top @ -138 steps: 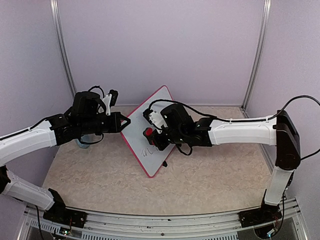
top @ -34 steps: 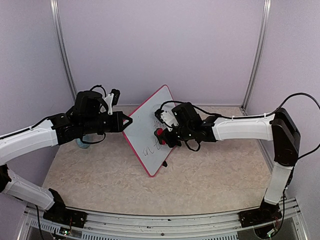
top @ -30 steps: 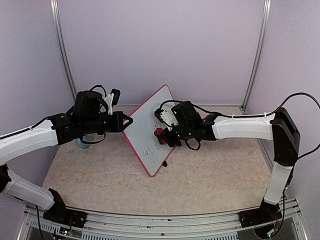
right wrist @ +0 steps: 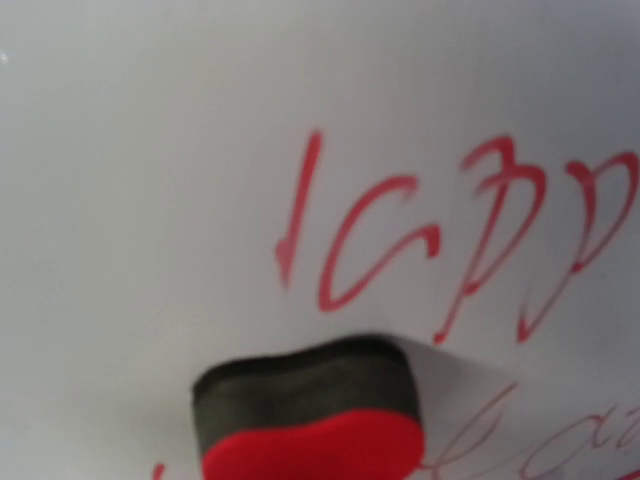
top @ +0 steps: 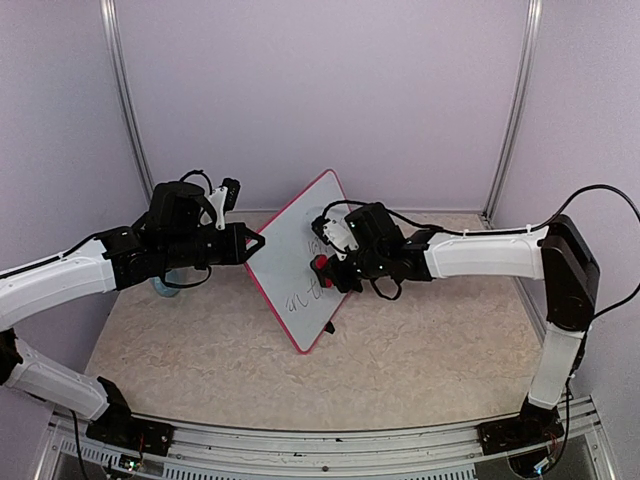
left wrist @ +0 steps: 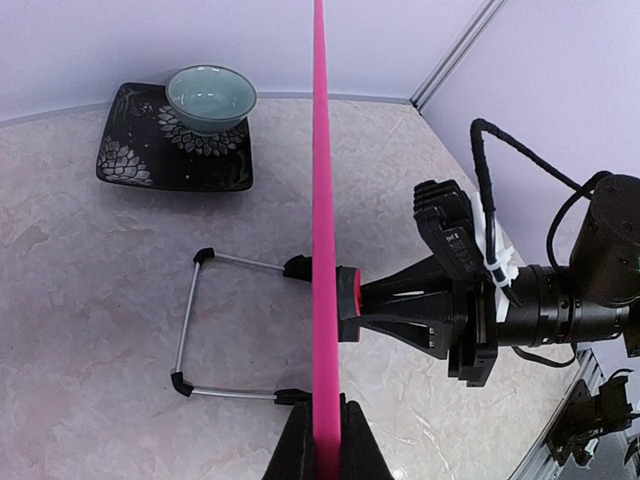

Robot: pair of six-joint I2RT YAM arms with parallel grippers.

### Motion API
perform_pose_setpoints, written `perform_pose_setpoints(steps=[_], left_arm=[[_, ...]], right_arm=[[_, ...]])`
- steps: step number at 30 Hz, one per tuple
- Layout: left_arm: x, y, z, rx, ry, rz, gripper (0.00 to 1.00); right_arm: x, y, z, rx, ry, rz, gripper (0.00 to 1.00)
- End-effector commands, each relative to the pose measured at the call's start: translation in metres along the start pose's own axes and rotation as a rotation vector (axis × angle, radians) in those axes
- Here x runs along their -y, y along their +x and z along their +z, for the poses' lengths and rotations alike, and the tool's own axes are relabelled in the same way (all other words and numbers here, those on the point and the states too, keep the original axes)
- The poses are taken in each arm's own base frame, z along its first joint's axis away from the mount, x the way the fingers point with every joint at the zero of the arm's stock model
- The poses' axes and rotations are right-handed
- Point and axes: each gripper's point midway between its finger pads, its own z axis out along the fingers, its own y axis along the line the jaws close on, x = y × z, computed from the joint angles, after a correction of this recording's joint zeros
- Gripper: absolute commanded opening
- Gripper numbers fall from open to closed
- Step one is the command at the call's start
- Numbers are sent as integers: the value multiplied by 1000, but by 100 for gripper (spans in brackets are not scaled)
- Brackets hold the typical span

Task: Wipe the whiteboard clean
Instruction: Erase the whiteboard at the center of the board.

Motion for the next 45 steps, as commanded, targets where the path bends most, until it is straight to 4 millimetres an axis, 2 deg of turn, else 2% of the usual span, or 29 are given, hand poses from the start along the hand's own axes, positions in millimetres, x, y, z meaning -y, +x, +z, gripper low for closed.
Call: perform_pose_setpoints(steps=[1, 5, 9, 12, 18, 23, 27, 30, 34, 37, 40, 45], left_arm=[[21, 22, 2, -88, 101, 26, 0], [20, 22, -1, -83, 95, 27, 0], [18, 23, -1, -89, 89, 29, 0], [18, 23, -2, -89, 87, 35, 0], [17, 25, 0, -93, 87, 38, 0], [17, 26, 3, -102, 91, 34, 0], [16, 27, 4, -102, 89, 30, 0], [16, 28, 5, -105, 89, 26, 0], [15, 28, 4, -109, 84, 25, 0], [13, 29, 3, -111, 76, 25, 0], [12, 30, 1, -113, 72, 27, 0], [10, 32, 2, -116, 68, 28, 0]], right_arm=[[-7, -23, 3, 33, -34, -10, 0], [-6, -59, -2, 87, -25, -29, 0], [-4, -75, -8, 120, -10, -30, 0], [-4, -64, -5, 110, -12, -19, 0], [-12, -13, 2, 40, -64, 45, 0], [-14, 2, -2, 36, -78, 75, 0], [-13, -14, -4, 56, -72, 55, 0], [-11, -40, -6, 92, -58, 28, 0], [-6, -86, -16, 174, -25, -4, 0], [-4, -102, -19, 202, -11, -12, 0], [-4, -96, -12, 187, -13, -13, 0], [-6, -55, 3, 114, -25, 8, 0]])
